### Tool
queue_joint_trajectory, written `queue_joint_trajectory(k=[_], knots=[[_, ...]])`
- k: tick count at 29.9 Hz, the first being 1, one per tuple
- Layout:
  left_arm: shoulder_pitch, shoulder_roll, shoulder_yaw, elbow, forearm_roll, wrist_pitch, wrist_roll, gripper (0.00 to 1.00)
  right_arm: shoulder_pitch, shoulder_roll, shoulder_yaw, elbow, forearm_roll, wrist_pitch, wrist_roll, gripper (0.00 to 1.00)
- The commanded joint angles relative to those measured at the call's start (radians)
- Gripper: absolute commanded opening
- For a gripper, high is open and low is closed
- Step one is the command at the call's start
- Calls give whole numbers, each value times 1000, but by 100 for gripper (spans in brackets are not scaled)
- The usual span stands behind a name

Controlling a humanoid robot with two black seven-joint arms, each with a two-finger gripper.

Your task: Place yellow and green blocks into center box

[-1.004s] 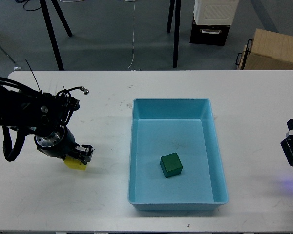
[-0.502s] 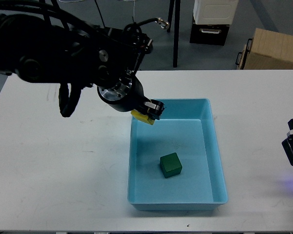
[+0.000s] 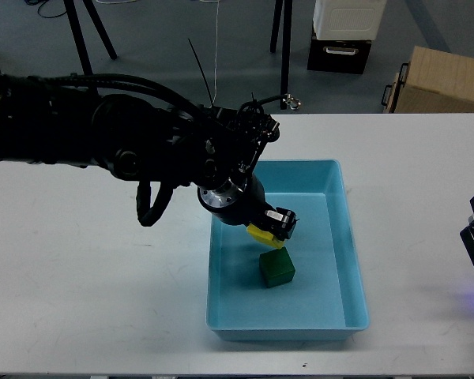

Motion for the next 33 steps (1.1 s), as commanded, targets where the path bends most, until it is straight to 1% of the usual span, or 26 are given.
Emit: queue_joint_trajectory(k=[1,5,8,11,13,16,18,22,23,29,33], knots=[[37,0,-1,18,0,0,-10,85,0,0,6,0,0,0,0,100],[38,0,-6,36,0,0,-12,89,-2,-1,12,0,0,0,0,100],[14,0,-27,39,-5,0,-15,91,-3,-1,17,0,0,0,0,100],[-61,0,-102,85,-23,0,-15,93,0,-1,21,2,-12,0,0,100],[-70,3,-191,137,-37,0,-16,94,6,0,21,2,-38,0,2,100],[-23,112,-393,238,-49,0,-16,94,6,0,20,2,-63,0,2,100],[56,167,-565,304,-49,0,-10,94,5,2,17,2,-63,0,2,100],[210,198,-898,391,-48,0,-7,94,8,5,21,0,-64,0,2,100],[248,201,-973,394,-47,0,-6,94,9,5,21,0,-64,0,2,100],[412,258,-1310,392,-63,0,-13,94,54,-1,21,-7,-64,0,2,100],[587,256,-1657,383,-80,0,4,97,84,-3,21,-18,-63,0,2,100]])
